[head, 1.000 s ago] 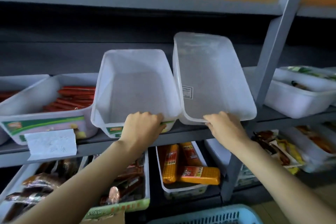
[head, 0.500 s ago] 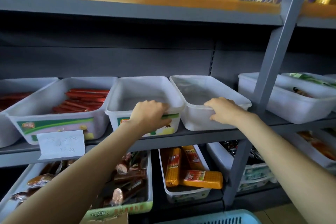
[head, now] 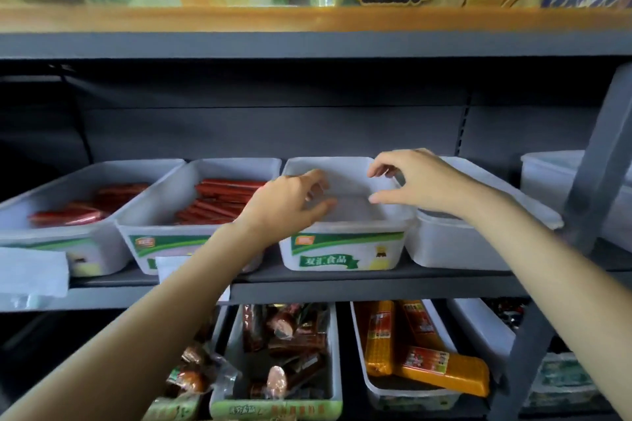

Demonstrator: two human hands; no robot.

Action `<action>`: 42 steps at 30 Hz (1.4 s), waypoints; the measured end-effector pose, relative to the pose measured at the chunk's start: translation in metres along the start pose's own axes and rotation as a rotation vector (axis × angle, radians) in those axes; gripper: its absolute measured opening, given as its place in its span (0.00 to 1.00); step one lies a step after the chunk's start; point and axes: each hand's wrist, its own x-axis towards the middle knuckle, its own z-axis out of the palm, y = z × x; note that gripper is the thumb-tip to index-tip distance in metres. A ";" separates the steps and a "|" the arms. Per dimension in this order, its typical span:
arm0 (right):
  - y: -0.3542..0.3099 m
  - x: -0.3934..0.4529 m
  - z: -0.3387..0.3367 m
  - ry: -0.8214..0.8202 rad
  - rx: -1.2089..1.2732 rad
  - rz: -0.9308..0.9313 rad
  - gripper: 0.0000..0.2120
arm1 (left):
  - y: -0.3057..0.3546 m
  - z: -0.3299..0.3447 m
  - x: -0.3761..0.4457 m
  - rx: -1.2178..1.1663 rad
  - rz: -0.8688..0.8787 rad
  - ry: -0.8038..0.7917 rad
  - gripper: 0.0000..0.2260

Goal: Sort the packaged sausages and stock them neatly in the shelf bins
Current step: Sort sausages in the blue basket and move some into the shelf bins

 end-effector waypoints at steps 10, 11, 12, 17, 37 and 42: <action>-0.128 0.118 0.101 -0.250 -0.022 -0.162 0.16 | -0.173 -0.091 -0.054 0.246 -0.338 -0.240 0.20; -0.136 0.133 0.113 -0.326 -0.077 -0.137 0.18 | -0.183 -0.094 -0.051 0.288 -0.339 -0.302 0.21; -0.141 0.149 0.127 -0.412 -0.138 -0.097 0.24 | -0.193 -0.096 -0.047 0.306 -0.326 -0.344 0.22; -0.151 0.202 0.172 -0.761 -0.362 0.055 0.42 | -0.231 -0.095 -0.029 0.204 -0.239 -0.435 0.25; -0.151 0.206 0.113 -0.063 0.021 0.493 0.22 | -0.244 -0.078 -0.001 0.122 0.039 -0.703 0.34; -0.165 0.170 0.081 -0.077 -0.150 0.549 0.22 | -0.213 -0.039 0.020 0.393 0.135 -0.920 0.45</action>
